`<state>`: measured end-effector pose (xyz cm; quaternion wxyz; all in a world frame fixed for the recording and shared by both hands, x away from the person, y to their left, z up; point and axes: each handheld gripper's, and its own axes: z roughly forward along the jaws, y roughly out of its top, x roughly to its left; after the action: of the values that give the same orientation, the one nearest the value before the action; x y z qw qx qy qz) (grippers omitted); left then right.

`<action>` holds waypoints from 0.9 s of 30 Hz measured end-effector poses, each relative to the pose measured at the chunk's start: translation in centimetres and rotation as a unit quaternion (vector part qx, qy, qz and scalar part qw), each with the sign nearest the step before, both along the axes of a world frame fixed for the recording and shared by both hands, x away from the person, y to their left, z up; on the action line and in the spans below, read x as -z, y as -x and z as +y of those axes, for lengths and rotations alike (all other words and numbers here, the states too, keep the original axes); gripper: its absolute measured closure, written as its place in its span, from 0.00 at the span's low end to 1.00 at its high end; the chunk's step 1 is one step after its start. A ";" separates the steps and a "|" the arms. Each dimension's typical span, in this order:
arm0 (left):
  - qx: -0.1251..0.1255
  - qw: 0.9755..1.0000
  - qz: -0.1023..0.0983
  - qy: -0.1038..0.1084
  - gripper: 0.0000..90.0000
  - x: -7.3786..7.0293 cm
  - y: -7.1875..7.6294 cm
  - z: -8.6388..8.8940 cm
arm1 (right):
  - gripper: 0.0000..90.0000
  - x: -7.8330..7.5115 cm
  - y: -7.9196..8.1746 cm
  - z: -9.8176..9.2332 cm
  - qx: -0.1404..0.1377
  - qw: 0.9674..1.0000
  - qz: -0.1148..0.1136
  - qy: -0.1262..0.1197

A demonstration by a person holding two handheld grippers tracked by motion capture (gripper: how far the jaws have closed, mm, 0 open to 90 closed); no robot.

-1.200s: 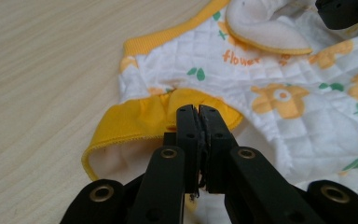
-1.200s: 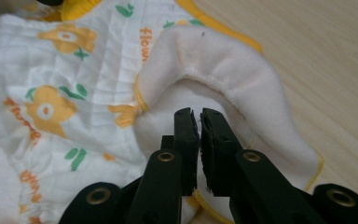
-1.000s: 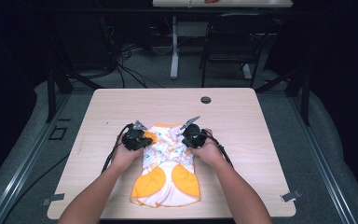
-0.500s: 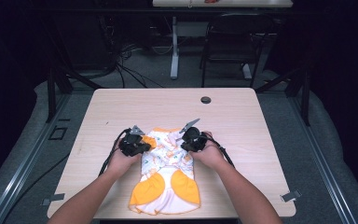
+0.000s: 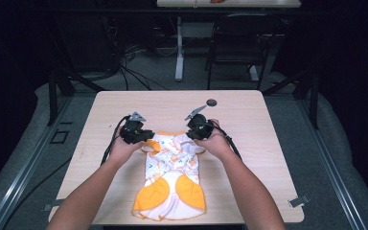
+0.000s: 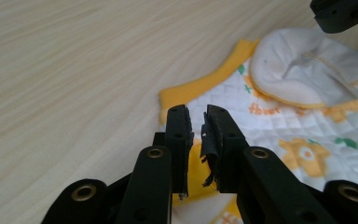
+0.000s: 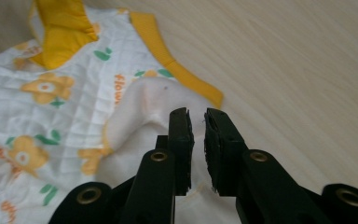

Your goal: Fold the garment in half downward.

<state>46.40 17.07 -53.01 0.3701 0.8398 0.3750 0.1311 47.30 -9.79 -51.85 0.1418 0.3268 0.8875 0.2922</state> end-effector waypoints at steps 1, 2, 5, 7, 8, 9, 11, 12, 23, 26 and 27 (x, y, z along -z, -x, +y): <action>0.000 1.000 0.003 0.000 0.87 -0.1 -0.2 0.0 | 0.88 0.0 0.0 0.0 0.000 1.000 0.000 0.000; -0.006 1.000 0.001 0.003 0.85 0.0 -0.6 -0.1 | 0.87 -0.1 -0.4 0.0 0.003 1.000 0.001 0.004; -0.005 1.000 0.003 0.000 0.82 0.0 -1.0 -0.3 | 0.86 0.2 -1.0 0.1 0.011 1.000 0.001 0.001; -0.007 1.000 -0.003 0.000 0.81 0.2 -1.3 -0.4 | 0.85 0.3 -1.3 0.1 0.013 1.000 0.002 0.001; -0.010 1.000 -0.001 -0.002 0.80 0.4 -1.6 -0.6 | 0.83 0.5 -1.6 0.0 0.018 1.000 0.004 0.000; -0.010 1.000 -0.001 -0.002 0.79 0.4 -1.6 -0.6 | 0.83 0.5 -1.8 -0.1 0.022 1.000 0.004 -0.002; -0.013 1.000 0.003 -0.002 0.77 0.8 -2.0 -0.7 | 0.82 0.8 -2.0 -0.2 0.029 1.000 0.007 -0.008; -0.014 1.000 0.008 -0.004 0.77 1.1 -2.3 -0.8 | 0.81 1.0 -2.3 -0.3 0.030 0.999 0.014 -0.002; -0.014 0.999 0.030 -0.013 0.68 2.8 -2.7 -1.0 | 0.73 2.9 -2.8 0.1 0.033 0.999 0.037 -0.001; -0.018 0.999 0.036 -0.014 0.66 3.3 -2.8 -1.0 | 0.70 3.5 -2.7 0.0 0.037 0.998 0.048 -0.004; -0.018 0.999 0.036 -0.014 0.66 3.3 -2.8 -1.0 | 0.70 3.5 -2.7 0.0 0.037 0.998 0.048 -0.004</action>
<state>49.16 16.08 -56.29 0.3422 0.8424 0.4008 0.1126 50.04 -9.83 -55.31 0.1088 0.3733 0.8796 0.2741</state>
